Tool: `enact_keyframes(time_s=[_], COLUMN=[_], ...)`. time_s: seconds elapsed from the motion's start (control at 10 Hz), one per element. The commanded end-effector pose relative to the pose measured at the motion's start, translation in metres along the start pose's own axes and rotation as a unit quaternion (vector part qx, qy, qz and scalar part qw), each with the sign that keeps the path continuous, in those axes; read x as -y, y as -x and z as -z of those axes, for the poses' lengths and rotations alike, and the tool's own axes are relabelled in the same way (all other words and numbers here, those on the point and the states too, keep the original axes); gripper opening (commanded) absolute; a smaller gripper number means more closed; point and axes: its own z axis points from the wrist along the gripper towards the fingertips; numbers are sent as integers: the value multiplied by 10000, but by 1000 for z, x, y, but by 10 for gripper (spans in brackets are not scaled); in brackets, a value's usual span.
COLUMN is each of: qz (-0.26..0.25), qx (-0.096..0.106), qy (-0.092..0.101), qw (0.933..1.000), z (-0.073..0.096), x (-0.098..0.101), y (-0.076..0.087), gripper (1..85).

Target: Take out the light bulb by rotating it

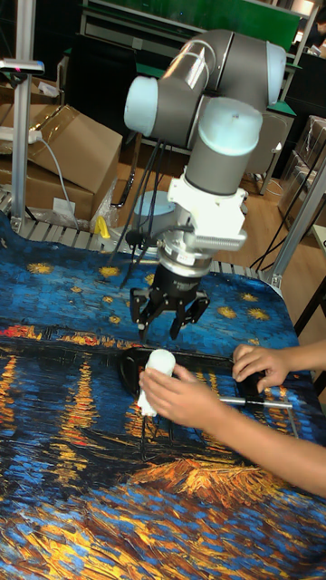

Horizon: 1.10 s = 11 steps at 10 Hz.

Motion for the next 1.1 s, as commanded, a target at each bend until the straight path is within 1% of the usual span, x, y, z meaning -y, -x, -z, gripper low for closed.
enact_keyframes(time_s=[0.0,0.2,0.4,0.5,0.8,1.0], qz=[-149,-126,-218,-264,-274,-258], qx=[10,30,131,153,403,449], qy=[117,104,168,164,86,44], qw=[9998,9999,9995,9994,9988,9987], z=[7,7,7,7,8,8], x=[-5,-4,-7,-7,-2,0], y=[-7,-6,0,1,14,16], gripper=[550,543,543,543,543,553])
